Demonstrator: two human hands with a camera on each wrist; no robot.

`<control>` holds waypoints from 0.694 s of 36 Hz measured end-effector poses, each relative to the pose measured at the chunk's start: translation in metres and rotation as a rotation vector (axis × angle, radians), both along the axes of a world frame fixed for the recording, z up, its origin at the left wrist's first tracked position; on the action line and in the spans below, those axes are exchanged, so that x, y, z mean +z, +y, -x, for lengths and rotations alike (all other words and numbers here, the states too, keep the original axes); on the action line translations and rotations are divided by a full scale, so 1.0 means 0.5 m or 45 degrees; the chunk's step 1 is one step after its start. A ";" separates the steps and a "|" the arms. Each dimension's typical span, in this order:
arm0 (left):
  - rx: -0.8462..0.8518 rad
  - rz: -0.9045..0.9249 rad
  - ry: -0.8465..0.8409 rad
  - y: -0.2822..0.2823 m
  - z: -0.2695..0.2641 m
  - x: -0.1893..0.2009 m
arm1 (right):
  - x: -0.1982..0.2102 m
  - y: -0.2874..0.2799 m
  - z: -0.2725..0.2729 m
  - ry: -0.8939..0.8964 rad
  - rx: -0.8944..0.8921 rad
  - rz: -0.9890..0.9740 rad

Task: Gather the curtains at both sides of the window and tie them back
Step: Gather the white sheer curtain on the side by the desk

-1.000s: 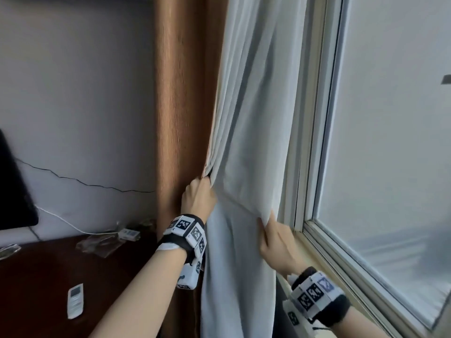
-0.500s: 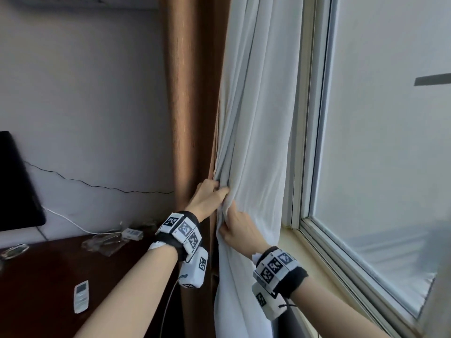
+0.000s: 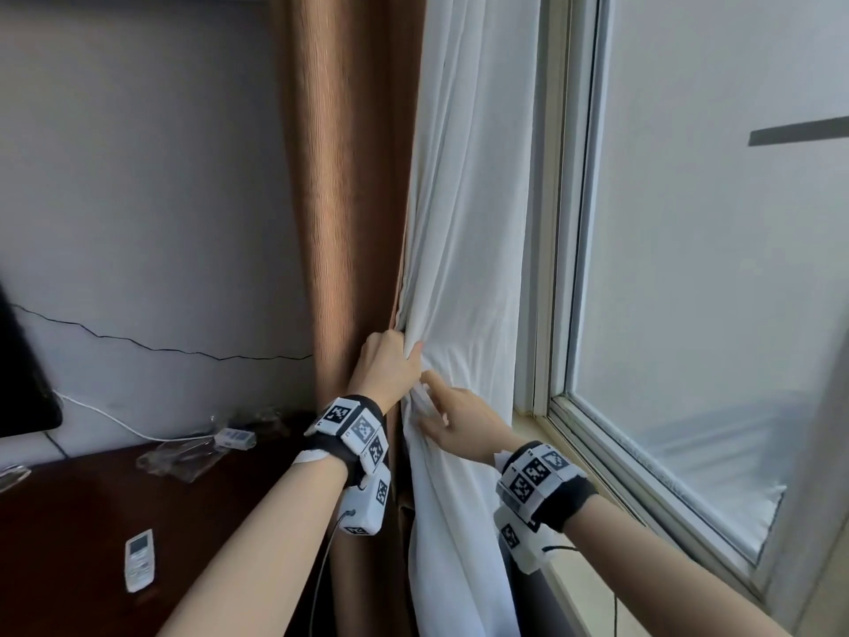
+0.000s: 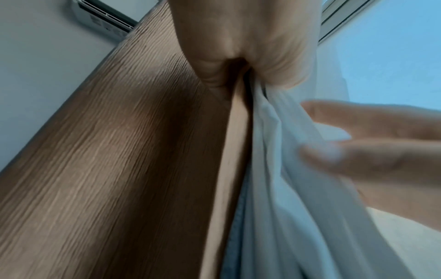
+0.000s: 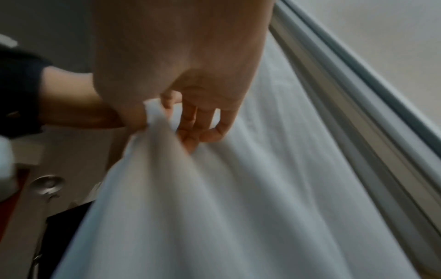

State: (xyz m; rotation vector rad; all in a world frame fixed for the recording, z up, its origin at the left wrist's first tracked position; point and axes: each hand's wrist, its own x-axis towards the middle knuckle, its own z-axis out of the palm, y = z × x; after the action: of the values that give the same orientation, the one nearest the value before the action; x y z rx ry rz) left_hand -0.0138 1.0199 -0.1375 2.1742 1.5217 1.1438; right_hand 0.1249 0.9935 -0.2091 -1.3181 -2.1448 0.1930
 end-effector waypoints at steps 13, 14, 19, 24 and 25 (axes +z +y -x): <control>-0.084 -0.145 0.017 0.021 0.043 -0.010 | -0.007 0.134 -0.173 0.776 -0.438 0.573; -0.090 -0.141 0.014 0.025 0.047 -0.010 | -0.007 0.147 -0.171 0.878 -0.391 0.676; -0.082 -0.134 -0.016 0.045 0.071 -0.013 | -0.007 0.186 -0.118 1.158 -0.207 0.901; -0.094 -0.115 -0.040 0.059 0.089 -0.015 | -0.002 0.229 -0.051 1.237 -0.073 0.988; -0.098 -0.107 -0.052 0.062 0.091 -0.014 | -0.003 0.240 -0.040 1.242 -0.055 1.013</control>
State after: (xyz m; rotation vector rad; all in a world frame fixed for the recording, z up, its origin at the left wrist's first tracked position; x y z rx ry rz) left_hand -0.0595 1.0507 -0.1446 2.2281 1.3838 1.2401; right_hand 0.1451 1.1135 -0.2107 -1.2420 -1.1933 1.4485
